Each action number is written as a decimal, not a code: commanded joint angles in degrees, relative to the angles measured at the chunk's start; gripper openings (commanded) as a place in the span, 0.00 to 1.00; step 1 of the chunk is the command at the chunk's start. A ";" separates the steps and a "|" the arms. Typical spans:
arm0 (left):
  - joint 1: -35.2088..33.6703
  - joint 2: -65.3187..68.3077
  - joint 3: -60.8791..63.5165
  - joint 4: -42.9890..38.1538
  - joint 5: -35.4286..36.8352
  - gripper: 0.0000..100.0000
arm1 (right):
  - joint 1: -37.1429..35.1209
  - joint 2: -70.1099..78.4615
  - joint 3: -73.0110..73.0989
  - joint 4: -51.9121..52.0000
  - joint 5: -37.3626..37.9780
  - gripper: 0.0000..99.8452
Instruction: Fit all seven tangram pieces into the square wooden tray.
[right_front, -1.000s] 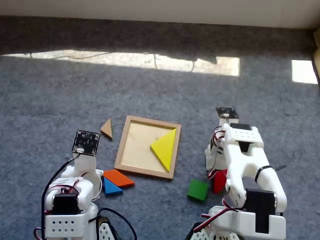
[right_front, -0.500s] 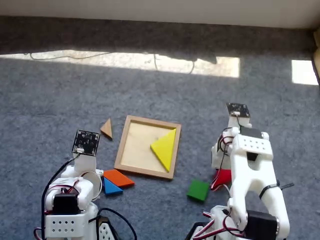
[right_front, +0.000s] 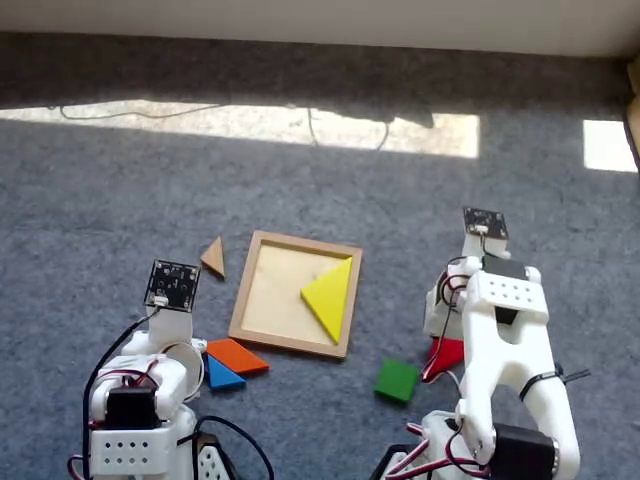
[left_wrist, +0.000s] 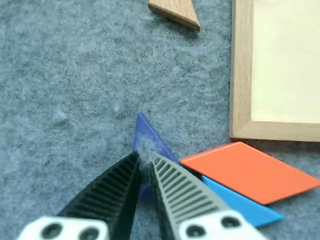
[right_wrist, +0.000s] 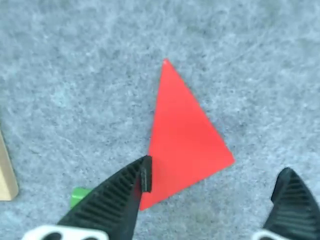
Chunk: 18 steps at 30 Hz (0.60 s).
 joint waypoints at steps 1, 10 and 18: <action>-0.48 -1.89 1.10 0.35 0.53 0.01 | -3.82 -1.89 0.22 -1.36 -2.64 0.37; -0.48 -1.89 1.10 0.35 0.53 0.01 | -4.09 -1.80 0.40 -4.09 -3.87 0.37; -0.48 -1.89 1.10 0.35 0.53 0.01 | -3.12 6.11 1.27 -4.88 -3.87 0.37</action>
